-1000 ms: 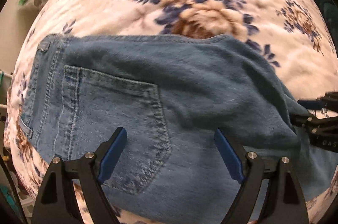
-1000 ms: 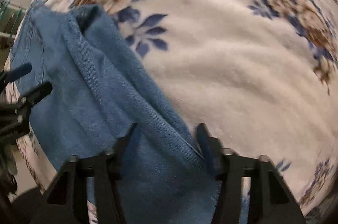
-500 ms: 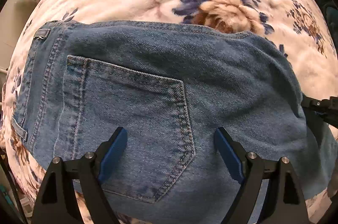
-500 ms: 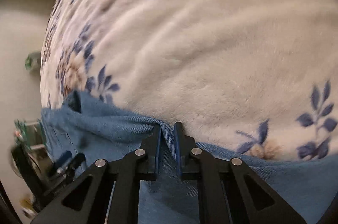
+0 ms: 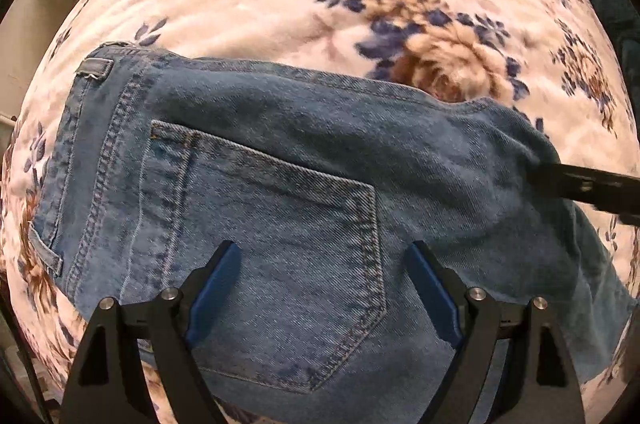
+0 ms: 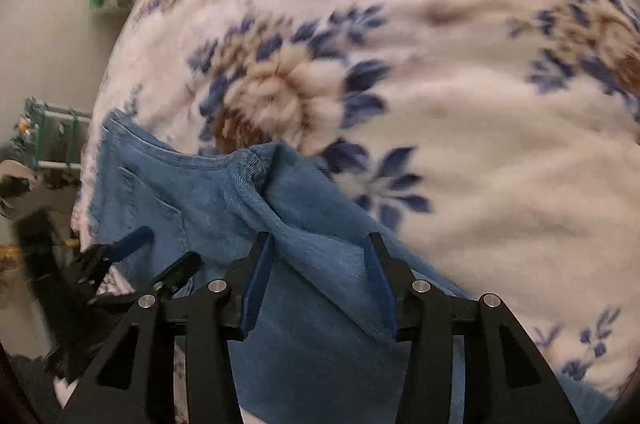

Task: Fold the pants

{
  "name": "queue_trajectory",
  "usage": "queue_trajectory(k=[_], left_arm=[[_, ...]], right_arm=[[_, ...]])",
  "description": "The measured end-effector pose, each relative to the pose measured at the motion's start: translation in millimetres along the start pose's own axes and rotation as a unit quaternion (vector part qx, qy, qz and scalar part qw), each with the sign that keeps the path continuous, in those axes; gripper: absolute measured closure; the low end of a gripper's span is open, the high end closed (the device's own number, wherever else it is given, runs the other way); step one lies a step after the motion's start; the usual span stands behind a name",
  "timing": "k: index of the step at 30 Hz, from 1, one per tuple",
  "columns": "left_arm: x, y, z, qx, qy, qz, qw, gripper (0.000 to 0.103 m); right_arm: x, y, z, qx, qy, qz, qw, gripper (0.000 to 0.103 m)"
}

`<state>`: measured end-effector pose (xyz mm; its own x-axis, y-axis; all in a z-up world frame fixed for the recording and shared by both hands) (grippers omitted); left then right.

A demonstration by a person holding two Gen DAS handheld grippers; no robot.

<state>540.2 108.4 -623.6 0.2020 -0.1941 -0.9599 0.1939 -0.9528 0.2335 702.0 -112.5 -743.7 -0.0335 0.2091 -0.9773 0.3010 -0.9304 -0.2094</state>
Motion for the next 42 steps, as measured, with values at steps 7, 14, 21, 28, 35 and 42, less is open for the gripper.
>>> queue_trajectory(k=[7,14,21,28,35,42], left_arm=[[8,-19,-6,-0.014,-0.007,0.009,0.9998,0.019],[11,-35,-10,-0.02,-0.008,0.014,0.9997,0.019],[14,-35,-20,-0.009,-0.011,0.004,0.9999,0.019],[20,-30,-23,-0.004,-0.01,-0.004,0.9999,0.019],[18,-32,-15,-0.004,-0.01,-0.004,0.9999,0.019],[-4,-33,-20,-0.012,0.027,-0.009,0.9995,0.019]], right_arm=[[-4,-41,36,-0.128,-0.03,-0.041,0.99,0.083],[-25,43,4,0.058,-0.001,-0.163,0.985,0.07],[32,33,-12,0.06,-0.092,-0.204,0.973,0.069],[61,10,0,0.061,-0.105,-0.254,0.96,0.069],[32,53,12,0.125,-0.042,-0.256,0.958,0.103],[41,79,-2,0.162,-0.084,-0.351,0.918,0.025]])
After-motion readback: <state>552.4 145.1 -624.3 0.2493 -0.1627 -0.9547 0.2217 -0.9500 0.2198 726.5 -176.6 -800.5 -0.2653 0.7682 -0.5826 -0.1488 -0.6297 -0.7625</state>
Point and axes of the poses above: each gripper's, at about its wrist camera, not at the fingertips, and x roughly the way its jaws point, y to its right, z to its underside, the point moved 1 cm from there along x, roughly the way its jaws point, and after that the axes turned 13 degrees about z, right-handed, at the moved point
